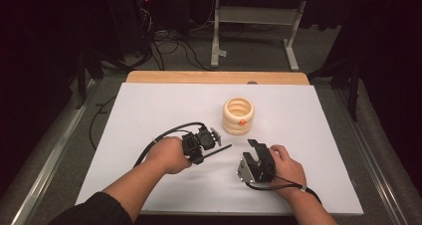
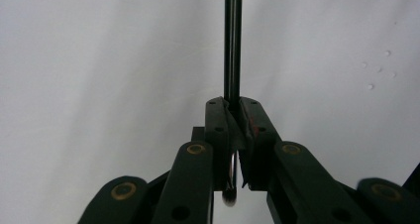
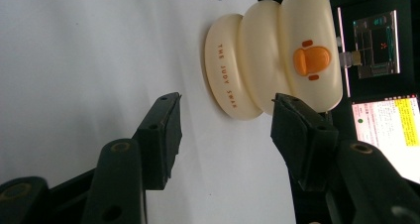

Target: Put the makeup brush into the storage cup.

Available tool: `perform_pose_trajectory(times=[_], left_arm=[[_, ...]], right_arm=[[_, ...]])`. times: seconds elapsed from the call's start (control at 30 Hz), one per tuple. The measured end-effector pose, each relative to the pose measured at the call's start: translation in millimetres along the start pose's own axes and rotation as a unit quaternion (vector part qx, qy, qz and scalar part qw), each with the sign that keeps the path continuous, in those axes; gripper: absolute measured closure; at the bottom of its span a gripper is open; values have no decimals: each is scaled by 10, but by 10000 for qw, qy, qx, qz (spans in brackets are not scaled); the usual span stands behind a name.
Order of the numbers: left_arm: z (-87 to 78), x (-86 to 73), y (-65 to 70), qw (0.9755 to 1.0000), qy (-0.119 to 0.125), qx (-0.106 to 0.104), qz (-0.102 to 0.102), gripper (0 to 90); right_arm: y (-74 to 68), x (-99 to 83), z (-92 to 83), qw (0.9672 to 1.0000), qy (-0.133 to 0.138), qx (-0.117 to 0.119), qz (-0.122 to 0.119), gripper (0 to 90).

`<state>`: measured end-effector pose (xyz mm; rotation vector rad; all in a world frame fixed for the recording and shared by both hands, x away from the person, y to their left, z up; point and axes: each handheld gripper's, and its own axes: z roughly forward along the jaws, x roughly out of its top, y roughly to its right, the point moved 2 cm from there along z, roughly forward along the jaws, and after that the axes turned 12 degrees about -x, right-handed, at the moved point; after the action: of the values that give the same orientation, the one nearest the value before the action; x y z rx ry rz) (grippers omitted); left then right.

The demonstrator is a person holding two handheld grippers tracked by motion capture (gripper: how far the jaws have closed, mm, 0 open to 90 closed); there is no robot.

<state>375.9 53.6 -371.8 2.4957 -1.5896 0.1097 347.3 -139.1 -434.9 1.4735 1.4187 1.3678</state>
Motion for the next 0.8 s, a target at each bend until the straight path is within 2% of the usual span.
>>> perform_pose_trajectory(times=[0.33, 0.47, 0.8], left_arm=[[40, 48, 27, 10000, -63, -38, 36, 839], [45, 62, 37, 9999, -92, -54, 59, 838], [96, 102, 60, 9998, -148, -81, 114, 839]], right_arm=[[-19, 55, -27, 9996, 249, 12, -123, 564], [-23, 75, -29, 9990, 296, 95, -319, 582], [-65, 111, -36, 9981, 327, 128, -508, 652]])
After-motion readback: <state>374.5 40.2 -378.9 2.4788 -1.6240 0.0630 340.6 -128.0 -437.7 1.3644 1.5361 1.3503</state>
